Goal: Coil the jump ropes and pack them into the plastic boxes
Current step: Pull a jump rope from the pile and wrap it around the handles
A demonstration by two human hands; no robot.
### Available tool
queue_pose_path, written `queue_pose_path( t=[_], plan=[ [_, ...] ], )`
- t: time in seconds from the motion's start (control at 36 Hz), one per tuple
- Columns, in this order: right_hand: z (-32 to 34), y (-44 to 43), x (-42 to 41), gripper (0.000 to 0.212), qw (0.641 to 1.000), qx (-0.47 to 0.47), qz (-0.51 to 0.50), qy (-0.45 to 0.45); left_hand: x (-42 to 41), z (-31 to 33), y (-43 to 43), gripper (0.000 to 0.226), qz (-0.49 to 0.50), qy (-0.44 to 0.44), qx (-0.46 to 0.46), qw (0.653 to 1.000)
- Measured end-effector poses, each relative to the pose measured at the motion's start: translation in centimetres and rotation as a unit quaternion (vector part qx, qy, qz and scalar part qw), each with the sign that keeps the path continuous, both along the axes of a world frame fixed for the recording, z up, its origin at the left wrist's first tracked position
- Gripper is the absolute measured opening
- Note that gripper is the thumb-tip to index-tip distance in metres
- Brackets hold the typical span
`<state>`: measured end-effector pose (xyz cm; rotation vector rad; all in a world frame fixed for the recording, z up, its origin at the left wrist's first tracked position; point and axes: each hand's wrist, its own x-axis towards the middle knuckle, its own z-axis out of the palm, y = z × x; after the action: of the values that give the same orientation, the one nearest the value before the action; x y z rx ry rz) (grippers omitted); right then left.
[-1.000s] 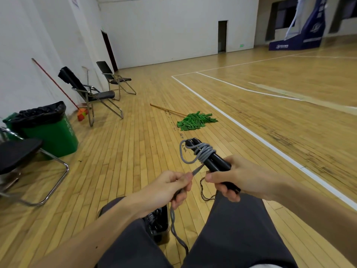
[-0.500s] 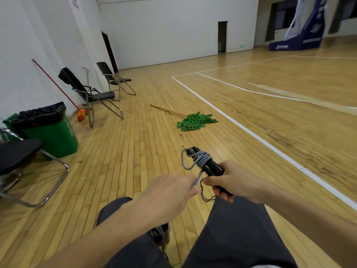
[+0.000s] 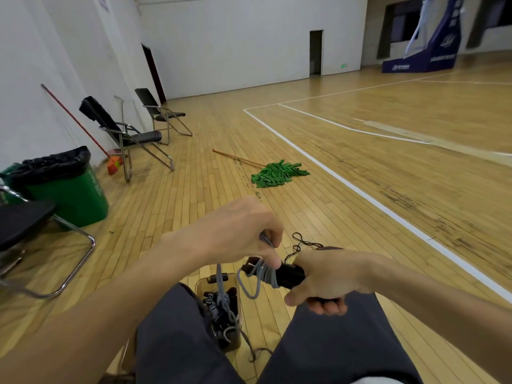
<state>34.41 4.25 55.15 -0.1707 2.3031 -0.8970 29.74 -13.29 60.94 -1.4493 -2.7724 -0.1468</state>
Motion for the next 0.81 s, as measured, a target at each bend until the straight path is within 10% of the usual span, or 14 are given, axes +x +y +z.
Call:
queue_pose_path(
  t=[0.31,0.64,0.81],
  plan=[
    [0.3,-0.2,0.9,0.021,0.997,0.028,0.073,-0.011,-1.3,-0.9,0.6,0.026,-0.002,-0.162,0.066,0.985],
    [1.0,-0.3,2.6,0.02,0.992,-0.053,0.116,0.008,-2.5,-4.2,-1.3,0.01,-0.002,-0.438,0.198,0.877],
    [1.2,-0.3,3.0,0.025,0.982,-0.15,0.115,0.026,-2.5,-5.1,-1.4,0.045,-0.044,-0.52,0.254,0.814]
  ],
)
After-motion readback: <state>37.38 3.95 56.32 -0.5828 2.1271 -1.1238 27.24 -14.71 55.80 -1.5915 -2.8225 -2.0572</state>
